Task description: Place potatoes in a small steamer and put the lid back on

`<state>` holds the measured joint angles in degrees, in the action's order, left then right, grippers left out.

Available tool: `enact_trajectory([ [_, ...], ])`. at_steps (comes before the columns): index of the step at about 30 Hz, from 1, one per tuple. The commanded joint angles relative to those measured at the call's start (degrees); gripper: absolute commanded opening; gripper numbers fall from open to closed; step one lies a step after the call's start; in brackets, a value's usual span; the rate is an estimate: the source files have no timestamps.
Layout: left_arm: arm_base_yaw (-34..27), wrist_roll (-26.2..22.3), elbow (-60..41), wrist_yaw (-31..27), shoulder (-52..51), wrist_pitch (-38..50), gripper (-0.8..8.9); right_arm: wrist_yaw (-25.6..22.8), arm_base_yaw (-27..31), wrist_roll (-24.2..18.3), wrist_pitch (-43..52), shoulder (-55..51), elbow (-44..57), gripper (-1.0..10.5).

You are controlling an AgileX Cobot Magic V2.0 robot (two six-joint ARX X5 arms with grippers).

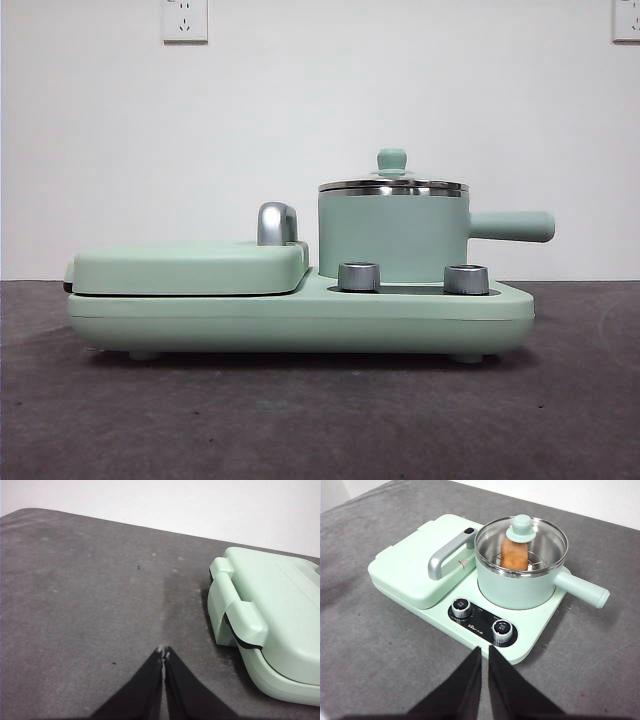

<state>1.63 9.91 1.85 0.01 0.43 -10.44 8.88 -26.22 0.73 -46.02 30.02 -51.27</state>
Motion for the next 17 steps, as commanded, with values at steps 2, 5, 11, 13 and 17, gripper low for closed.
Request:
enact_trajectory([
  [2, -0.11, 0.20, -1.01, -0.04, -0.09, -0.28, 0.06, 0.07, -0.28, 0.63, 0.59, 0.11, -0.50, 0.2],
  [5, -0.11, 0.20, -1.01, -0.04, -0.09, -0.28, 0.06, -0.92, 0.11, -4.42, 0.24, 0.07, -0.46, 0.2],
  [11, -0.11, 0.20, -0.98, -0.04, -0.09, -0.28, 0.06, -2.97, 8.59, -6.32, 5.64, -5.68, 8.83, 0.2],
  [13, -0.11, 0.20, -0.98, -0.04, -0.09, -0.28, 0.06, -2.95, 12.55, -6.97, 11.45, -8.96, 15.50, 0.2],
  [17, -0.11, 0.20, -0.98, -0.04, -0.09, -0.28, 0.06, -2.95, 17.81, -7.43, 23.28, -14.71, 27.78, 0.2],
])
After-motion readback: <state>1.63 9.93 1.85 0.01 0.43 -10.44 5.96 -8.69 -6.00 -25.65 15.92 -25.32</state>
